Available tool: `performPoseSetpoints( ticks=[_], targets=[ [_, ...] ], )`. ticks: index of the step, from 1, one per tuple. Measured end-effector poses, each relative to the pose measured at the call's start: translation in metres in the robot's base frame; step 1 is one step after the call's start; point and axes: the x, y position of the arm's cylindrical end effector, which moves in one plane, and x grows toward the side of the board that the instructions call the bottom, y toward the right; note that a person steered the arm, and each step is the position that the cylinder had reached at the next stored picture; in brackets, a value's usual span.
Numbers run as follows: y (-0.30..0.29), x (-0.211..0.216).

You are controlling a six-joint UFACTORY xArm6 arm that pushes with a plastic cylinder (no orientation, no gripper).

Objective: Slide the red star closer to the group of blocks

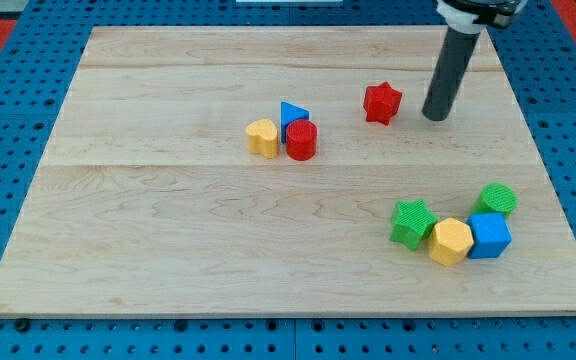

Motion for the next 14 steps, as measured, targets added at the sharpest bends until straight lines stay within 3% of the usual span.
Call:
performPoseSetpoints(
  ticks=[1,2,4,5,7,8,14],
  targets=[
    [-0.042,-0.042],
    [-0.07,-0.052],
    [0.005,-0.035],
    [-0.009,-0.023],
    [-0.095,-0.038],
    [-0.127,-0.08],
    [-0.225,-0.061]
  ],
)
